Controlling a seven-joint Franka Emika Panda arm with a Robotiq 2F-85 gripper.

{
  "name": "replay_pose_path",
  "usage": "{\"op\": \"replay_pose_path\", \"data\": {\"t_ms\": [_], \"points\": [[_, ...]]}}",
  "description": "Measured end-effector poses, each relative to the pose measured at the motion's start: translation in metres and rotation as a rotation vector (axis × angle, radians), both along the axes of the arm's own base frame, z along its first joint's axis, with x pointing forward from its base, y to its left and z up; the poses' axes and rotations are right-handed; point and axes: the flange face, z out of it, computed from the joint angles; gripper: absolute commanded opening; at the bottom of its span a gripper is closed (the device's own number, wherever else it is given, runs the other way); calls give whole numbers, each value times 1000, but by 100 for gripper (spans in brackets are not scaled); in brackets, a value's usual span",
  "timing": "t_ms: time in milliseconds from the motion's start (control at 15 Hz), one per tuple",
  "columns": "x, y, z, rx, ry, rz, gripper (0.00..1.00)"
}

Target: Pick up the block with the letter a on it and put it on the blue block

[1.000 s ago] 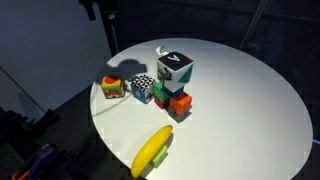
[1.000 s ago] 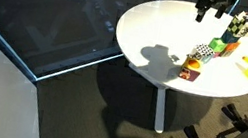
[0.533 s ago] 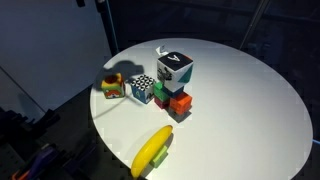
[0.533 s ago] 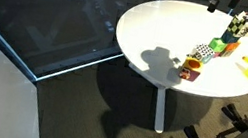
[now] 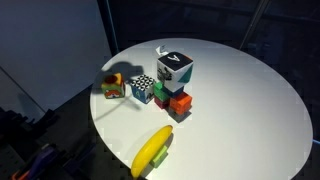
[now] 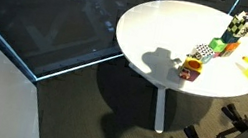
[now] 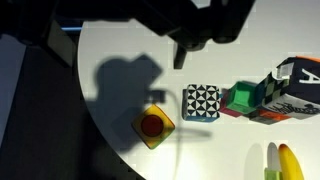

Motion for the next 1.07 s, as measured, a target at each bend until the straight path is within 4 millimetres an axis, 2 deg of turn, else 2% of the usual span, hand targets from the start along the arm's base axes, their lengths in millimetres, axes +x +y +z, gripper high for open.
{"op": "replay_pose_path", "data": {"t_ms": [600, 1067], "points": [[-26, -1, 10, 1, 58, 0, 100], [-30, -1, 9, 3, 67, -2, 100]]}}
